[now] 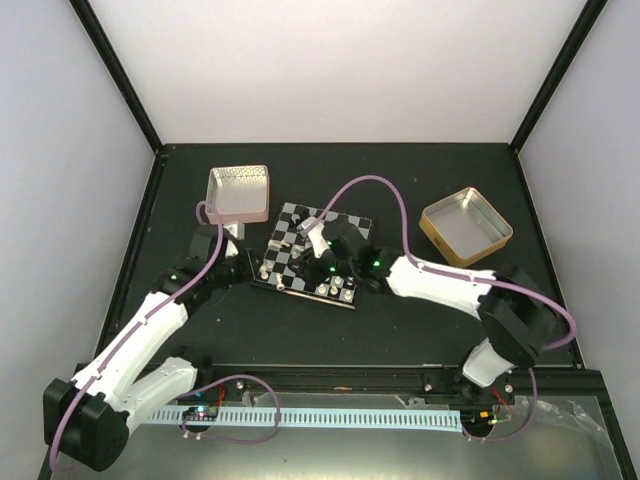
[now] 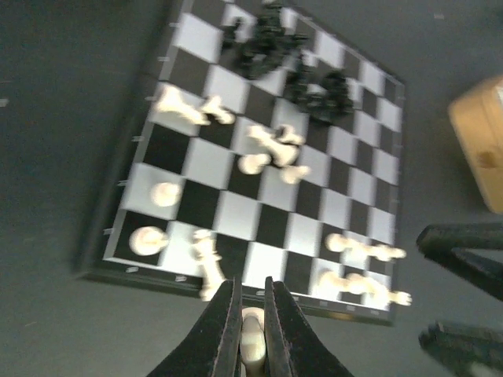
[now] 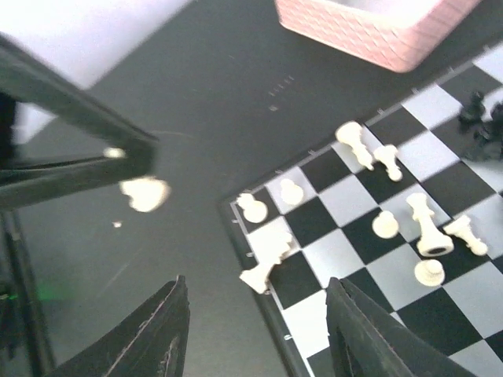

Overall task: Set up the chess pieces on the board
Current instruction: Pick up the chess piece from the chessboard.

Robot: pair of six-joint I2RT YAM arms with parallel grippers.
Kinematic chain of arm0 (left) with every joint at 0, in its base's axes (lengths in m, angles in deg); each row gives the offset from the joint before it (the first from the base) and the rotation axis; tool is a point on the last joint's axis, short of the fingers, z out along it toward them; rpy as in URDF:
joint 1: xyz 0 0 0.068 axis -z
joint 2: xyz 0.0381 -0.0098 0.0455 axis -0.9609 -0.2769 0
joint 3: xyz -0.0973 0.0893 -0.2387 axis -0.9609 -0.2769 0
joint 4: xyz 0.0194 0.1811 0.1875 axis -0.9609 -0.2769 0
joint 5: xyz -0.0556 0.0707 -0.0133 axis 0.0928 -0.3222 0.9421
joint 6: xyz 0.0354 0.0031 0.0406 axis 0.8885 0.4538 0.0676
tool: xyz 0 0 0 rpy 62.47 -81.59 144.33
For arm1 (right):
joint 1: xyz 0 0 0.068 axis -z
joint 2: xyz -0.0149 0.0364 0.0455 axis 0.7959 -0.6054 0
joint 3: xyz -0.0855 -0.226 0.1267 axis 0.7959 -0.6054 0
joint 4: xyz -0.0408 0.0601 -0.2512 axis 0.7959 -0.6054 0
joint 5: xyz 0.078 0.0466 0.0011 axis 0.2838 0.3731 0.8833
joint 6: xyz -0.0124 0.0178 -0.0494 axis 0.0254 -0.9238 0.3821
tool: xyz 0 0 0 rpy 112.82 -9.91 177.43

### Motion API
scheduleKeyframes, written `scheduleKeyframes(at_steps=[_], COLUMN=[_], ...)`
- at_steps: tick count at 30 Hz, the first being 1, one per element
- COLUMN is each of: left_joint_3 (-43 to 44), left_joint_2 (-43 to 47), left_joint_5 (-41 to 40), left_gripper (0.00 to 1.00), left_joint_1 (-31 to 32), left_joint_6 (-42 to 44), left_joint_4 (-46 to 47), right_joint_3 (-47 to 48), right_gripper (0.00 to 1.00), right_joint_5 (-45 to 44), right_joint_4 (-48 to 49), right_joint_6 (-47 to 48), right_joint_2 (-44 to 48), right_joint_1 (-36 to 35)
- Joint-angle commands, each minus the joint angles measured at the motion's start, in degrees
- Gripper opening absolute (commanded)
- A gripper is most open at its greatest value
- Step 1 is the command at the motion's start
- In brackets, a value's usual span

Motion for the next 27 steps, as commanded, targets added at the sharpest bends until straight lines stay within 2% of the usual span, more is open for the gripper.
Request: scheduleKeyframes(at_steps=[1, 5, 11, 16, 23, 27], left_joint_3=[1.96, 2.1, 1.77, -0.14, -0.57, -0.75], left_joint_2=[1.56, 2.52, 6.92, 9.8, 10.48, 10.24], left_joint_5=[-14.1, -20.51, -26.94, -28.27, -28.04, -27.01], left_gripper=[0.02, 0.02, 0.02, 0.02, 0.03, 0.03], left_joint_1=[-0.28, -0.28, -0.36, -0.37, -0.4, -0.43], left_joint_6=[1.13, -1.54, -3.48, -3.7, -3.44, -3.26], left_joint_4=[-7.51, -10.43, -12.06, -10.84, -10.97, -10.35], right_joint_3=[7.09, 14.04, 20.79, 27.16, 31.36, 31.92], right_gripper=[0.48, 0.46, 0.46, 0.46, 0.44, 0.39], right_joint_5=[-8.0, -10.26, -11.59, -15.4, -19.35, -20.53], right_joint_4=[-10.04, -16.61, -19.42, -24.16, -28.76, -30.11], right_joint_6=[-3.4, -5.69, -7.89, -8.53, -9.53, -9.87], right_joint_2=[-7.27, -14.66, -22.25, -27.11, -31.39, -32.42], right_joint_1=[-0.68, -1.57, -4.35, -6.05, -7.87, -8.36])
